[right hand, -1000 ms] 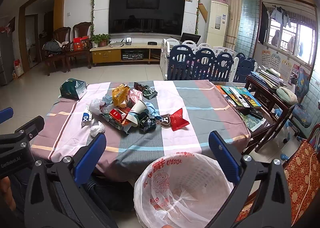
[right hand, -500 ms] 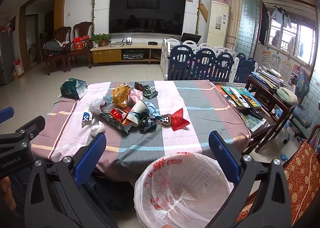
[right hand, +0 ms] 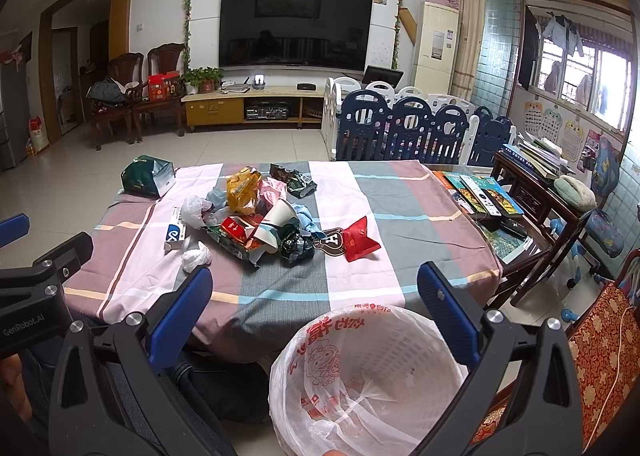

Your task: Collect trash

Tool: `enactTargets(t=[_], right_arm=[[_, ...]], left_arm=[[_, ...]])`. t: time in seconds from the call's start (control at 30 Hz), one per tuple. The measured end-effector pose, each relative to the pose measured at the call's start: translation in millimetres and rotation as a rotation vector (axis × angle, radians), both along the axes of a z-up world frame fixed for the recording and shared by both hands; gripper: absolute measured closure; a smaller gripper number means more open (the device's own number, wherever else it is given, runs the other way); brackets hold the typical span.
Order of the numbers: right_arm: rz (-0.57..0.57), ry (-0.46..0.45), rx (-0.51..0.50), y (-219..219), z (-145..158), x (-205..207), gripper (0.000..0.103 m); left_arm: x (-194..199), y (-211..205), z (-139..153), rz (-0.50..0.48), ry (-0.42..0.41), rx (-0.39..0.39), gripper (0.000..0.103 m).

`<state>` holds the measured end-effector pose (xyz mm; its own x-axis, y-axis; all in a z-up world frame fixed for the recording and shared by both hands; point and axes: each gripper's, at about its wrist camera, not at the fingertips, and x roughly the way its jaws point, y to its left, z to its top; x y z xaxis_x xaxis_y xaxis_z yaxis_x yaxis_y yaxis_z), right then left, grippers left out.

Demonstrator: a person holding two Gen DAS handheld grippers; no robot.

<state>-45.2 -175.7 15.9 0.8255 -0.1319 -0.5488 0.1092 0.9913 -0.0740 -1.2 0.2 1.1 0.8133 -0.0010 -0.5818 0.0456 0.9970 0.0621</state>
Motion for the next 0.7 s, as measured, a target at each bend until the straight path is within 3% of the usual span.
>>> enactTargets(t=[0.7], right_arm=[[0.001, -0.002, -0.002, 2.9, -3.3, -0.9, 0.003]], left_arm=[[-2.3, -2.8, -3.1, 0.0, 0.006, 0.0, 0.003]])
